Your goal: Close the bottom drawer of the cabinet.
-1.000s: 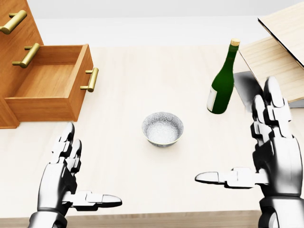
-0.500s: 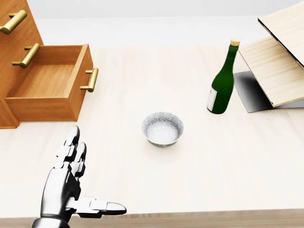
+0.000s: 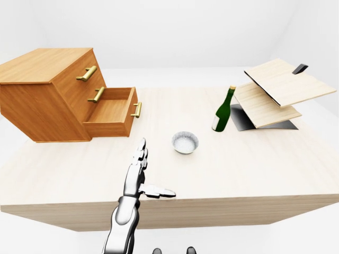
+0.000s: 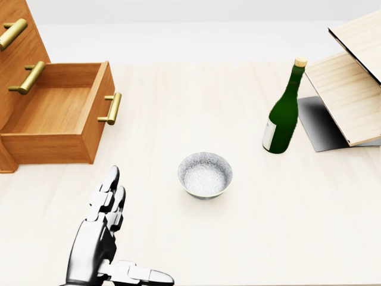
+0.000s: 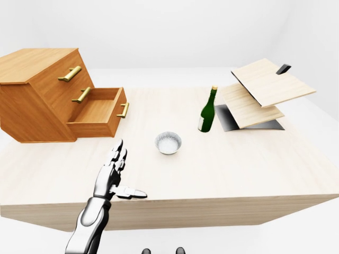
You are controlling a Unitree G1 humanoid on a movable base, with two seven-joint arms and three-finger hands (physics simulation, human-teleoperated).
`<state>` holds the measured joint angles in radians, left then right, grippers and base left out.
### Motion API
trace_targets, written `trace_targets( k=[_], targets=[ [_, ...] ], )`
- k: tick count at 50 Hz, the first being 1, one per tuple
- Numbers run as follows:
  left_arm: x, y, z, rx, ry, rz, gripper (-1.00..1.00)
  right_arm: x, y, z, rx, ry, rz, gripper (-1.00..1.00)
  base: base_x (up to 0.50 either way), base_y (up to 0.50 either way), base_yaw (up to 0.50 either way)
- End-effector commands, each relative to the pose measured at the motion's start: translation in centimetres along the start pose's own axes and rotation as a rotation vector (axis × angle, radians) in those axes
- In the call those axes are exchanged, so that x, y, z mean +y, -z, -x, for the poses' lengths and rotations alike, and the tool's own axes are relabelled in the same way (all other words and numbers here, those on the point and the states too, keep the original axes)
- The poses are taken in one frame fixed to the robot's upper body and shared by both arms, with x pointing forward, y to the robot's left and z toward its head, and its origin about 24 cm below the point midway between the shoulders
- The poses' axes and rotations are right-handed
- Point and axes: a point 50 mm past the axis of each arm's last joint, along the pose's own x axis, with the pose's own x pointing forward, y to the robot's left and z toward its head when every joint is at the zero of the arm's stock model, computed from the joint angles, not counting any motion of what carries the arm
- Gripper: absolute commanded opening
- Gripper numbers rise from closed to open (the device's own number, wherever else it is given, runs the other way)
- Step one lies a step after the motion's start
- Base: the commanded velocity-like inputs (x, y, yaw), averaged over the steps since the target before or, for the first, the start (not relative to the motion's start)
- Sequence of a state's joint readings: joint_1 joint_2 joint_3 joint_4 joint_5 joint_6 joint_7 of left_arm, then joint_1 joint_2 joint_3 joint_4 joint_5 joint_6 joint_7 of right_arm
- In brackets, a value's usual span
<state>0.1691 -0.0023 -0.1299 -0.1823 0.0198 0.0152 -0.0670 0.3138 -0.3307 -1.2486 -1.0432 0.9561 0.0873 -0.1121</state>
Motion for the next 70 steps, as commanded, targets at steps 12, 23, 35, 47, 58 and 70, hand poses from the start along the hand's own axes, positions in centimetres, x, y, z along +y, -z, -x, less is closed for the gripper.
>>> trace_targets(
  k=[12,23,35,47,58,70],
  targets=[
    [-0.3,-0.2,0.3,0.002,0.014,0.0,1.0,0.0,-0.6,-0.3,-0.015,0.002,-0.012,1.0,0.31,0.0,0.0],
    [-0.4,0.2,0.3,0.006,0.014,-0.002,1.0,-0.1,-0.6,-0.2,-0.021,0.004,-0.002,1.0,0.31,0.0,0.0],
    [-0.3,0.4,0.3,0.009,0.01,-0.002,1.0,-0.1,-0.4,0.0,-0.023,0.0,0.006,1.0,0.3,0.0,0.0],
    [-0.1,0.3,-0.2,0.008,0.0,-0.005,1.0,-0.1,-0.2,0.2,-0.008,0.003,0.005,1.0,0.14,0.0,0.0],
    [0.7,0.3,-6.0,-0.009,-0.054,-0.071,1.0,-0.2,-0.2,0.3,0.0,0.003,0.003,1.0,0.0,0.0,0.0],
    [1.5,3.5,-13.4,0.341,-0.036,-0.117,1.0,0.0,-0.1,0.0,0.0,0.0,-0.008,1.0,0.0,0.0,0.0]
  ],
)
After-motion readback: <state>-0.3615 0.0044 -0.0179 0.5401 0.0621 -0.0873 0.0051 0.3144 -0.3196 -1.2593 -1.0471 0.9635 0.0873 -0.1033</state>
